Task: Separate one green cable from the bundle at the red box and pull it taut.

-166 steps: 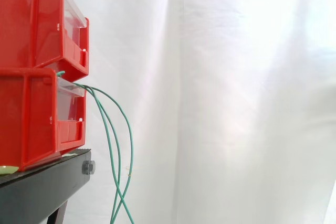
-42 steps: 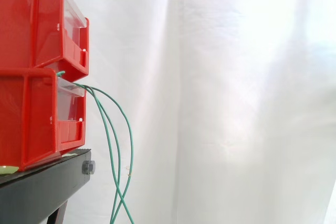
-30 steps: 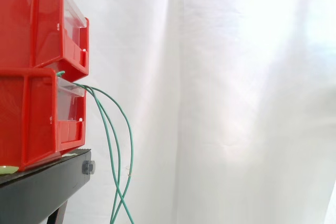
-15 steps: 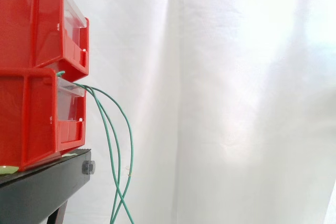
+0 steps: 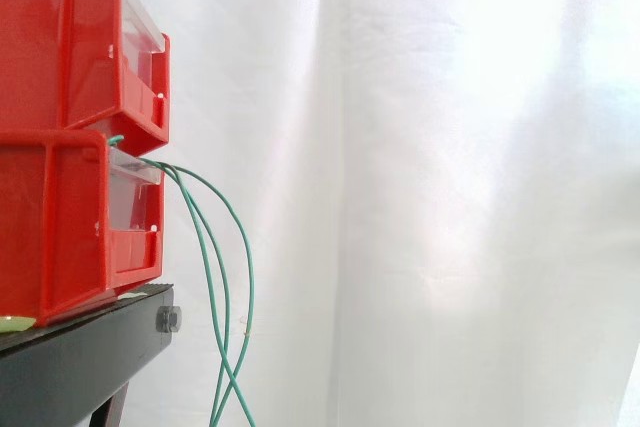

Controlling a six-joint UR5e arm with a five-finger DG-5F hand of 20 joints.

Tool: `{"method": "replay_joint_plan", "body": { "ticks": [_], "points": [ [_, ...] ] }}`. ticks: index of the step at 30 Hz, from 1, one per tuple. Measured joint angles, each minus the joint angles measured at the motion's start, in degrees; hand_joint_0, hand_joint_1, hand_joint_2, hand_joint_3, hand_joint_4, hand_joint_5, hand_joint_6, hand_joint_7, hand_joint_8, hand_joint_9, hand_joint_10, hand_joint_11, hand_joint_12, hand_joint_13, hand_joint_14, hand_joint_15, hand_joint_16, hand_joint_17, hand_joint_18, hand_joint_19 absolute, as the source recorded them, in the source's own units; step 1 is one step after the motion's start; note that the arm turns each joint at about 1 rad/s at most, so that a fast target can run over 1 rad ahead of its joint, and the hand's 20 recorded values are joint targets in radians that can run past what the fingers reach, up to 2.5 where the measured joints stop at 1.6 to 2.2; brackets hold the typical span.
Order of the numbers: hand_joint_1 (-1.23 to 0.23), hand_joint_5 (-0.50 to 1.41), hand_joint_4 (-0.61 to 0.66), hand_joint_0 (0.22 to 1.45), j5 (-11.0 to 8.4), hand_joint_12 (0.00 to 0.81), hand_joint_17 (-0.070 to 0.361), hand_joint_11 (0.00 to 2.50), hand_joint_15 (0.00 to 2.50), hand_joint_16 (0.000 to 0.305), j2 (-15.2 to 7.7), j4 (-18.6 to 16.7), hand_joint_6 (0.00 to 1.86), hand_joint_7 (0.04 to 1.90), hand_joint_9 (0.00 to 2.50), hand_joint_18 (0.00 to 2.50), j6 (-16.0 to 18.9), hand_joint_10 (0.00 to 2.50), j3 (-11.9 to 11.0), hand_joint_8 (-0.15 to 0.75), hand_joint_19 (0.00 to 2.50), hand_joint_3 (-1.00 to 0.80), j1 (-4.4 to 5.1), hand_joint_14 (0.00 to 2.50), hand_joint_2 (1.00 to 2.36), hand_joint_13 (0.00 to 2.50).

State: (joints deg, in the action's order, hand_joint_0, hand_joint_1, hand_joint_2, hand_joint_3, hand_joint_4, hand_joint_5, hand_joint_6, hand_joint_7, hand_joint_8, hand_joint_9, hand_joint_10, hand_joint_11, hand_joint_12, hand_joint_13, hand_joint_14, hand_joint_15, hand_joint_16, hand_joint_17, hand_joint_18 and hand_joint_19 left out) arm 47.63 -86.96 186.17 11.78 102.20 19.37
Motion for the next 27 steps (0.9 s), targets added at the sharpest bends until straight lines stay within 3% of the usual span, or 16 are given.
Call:
{"method": "replay_joint_plan", "body": {
  "ticks": [27],
  "points": [
    [-0.69, -0.16, 0.23, 0.53, 0.00, 0.429, 0.088, 0.57, 0.62, 0.039, 0.02, -0.01, 0.50, 0.71, 1.00, 0.53, 0.00, 0.02, 0.01, 0.294, 0.86, -0.50, 0.02, 0.02, 1.00, 1.11]
  ]
}}
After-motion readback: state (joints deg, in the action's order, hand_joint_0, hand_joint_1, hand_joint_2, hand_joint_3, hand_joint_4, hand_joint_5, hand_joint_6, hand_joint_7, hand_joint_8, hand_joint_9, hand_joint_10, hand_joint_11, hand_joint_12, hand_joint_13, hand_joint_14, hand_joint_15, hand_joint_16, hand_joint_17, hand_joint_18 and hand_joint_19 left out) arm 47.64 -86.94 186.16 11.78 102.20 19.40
